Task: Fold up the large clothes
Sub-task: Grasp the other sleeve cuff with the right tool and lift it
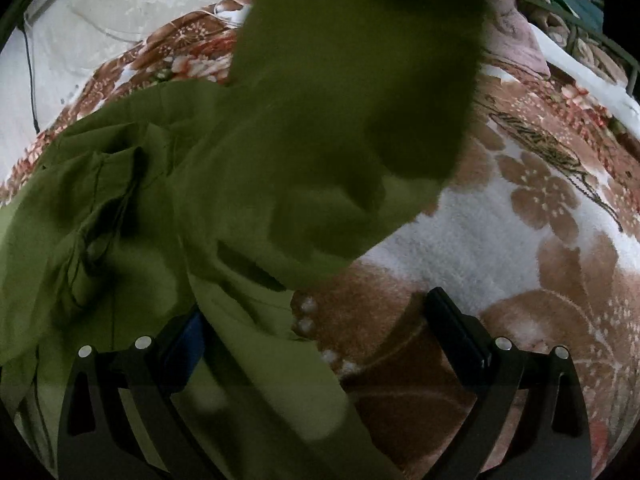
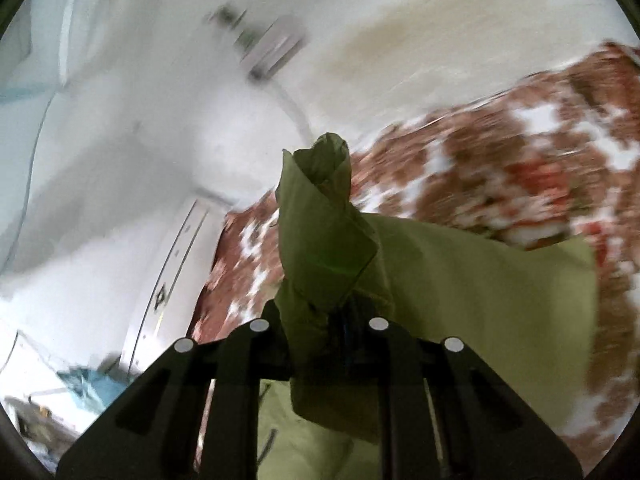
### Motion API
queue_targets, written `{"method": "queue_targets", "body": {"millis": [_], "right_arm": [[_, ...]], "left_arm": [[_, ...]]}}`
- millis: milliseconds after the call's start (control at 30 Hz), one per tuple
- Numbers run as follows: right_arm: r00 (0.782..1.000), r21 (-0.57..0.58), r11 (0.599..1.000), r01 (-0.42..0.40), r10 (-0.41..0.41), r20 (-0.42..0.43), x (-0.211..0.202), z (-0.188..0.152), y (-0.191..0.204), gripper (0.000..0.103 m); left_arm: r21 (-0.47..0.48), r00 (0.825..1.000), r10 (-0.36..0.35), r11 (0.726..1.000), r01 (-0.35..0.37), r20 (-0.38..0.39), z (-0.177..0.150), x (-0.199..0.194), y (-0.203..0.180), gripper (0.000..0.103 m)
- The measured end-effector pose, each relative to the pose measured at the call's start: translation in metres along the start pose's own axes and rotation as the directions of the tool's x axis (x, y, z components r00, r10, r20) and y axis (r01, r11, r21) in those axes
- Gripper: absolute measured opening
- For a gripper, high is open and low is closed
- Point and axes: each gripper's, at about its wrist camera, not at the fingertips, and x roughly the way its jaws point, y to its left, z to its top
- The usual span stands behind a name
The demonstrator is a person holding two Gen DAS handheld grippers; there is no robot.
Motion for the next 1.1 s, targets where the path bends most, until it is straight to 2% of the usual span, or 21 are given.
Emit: {"method": "queue_targets", "body": {"millis": [100, 200, 300, 367, 467, 567, 667, 733, 767, 800, 867, 933, 967, 1033, 1100], "right_arm": [[0.995, -0.044, 0.998, -0.053, 0.05, -0.083, 0.071, -0.016, 0.051, 0.016], [0.983, -0.06, 0.994, -0.095, 0.084, -0.161, 0.13, -0.038, 0.085, 0.016], [0.96, -0.045, 0.989, -0.139, 0.123, -0.25, 0.199, -0.067, 0.116, 0.016], [0.95, -0.077, 0.99, -0.12, 0.092, -0.297, 0.247, -0.09, 0.137, 0.016], [0.939, -0.122, 0.989, -0.083, 0.037, -0.342, 0.304, -0.12, 0.144, 0.015], [0.916, -0.15, 0.989, -0.017, -0.044, -0.398, 0.357, -0.15, 0.121, 0.015], [0.887, -0.212, 0.977, 0.036, -0.129, -0.444, 0.385, -0.177, 0.1, 0.015], [0.861, -0.245, 0.968, 0.061, -0.175, -0.477, 0.401, -0.194, 0.096, 0.022], [0.852, -0.253, 0.966, 0.054, -0.177, -0.493, 0.403, -0.203, 0.098, 0.039], [0.839, -0.27, 0.962, 0.035, -0.175, -0.515, 0.41, -0.211, 0.101, 0.071], [0.831, -0.323, 0.946, -0.025, -0.16, -0.533, 0.416, -0.223, 0.115, 0.087], [0.835, -0.397, 0.917, -0.032, -0.194, -0.515, 0.414, -0.227, 0.132, 0.087], [0.836, -0.42, 0.906, -0.045, -0.196, -0.512, 0.41, -0.226, 0.143, 0.087], [0.842, -0.386, 0.918, -0.087, -0.139, -0.521, 0.395, -0.214, 0.156, 0.088], [0.862, -0.348, 0.931, -0.109, -0.087, -0.5, 0.368, -0.19, 0.157, 0.093]], "left_arm": [[-0.004, 1.0, -0.007, 1.0, 0.007, 0.007, -0.002, -0.003, -0.002, 0.098], [-0.01, 1.0, -0.014, 1.0, 0.014, 0.006, -0.003, -0.003, 0.0, 0.098], [-0.017, 1.0, -0.021, 1.0, 0.021, 0.013, -0.005, -0.003, 0.001, 0.098], [-0.027, 0.999, -0.033, 0.999, 0.034, 0.017, -0.006, -0.003, 0.003, 0.098], [-0.056, 0.997, -0.07, 0.996, 0.072, 0.028, -0.006, -0.003, 0.01, 0.098], [-0.072, 0.995, -0.095, 0.993, 0.097, 0.03, -0.007, -0.002, 0.012, 0.098], [-0.076, 0.994, -0.103, 0.992, 0.105, 0.029, -0.008, 0.0, 0.012, 0.098], [-0.078, 0.994, -0.104, 0.991, 0.106, 0.031, -0.008, 0.0, 0.013, 0.098], [-0.081, 0.994, -0.108, 0.991, 0.11, 0.034, -0.009, 0.0, 0.014, 0.098], [-0.082, 0.993, -0.112, 0.99, 0.114, 0.036, -0.009, -0.001, 0.014, 0.098], [-0.089, 0.992, -0.123, 0.988, 0.126, 0.032, -0.008, 0.0, 0.015, 0.098], [-0.09, 0.991, -0.128, 0.987, 0.13, 0.03, -0.007, -0.002, 0.016, 0.098], [-0.101, 0.988, -0.152, 0.983, 0.156, 0.038, -0.007, -0.005, 0.02, 0.098], [-0.11, 0.973, -0.227, 0.967, 0.229, 0.034, -0.013, -0.017, 0.03, 0.098], [-0.12, 0.964, -0.265, 0.956, 0.267, 0.033, -0.023, -0.038, 0.039, 0.098]]}}
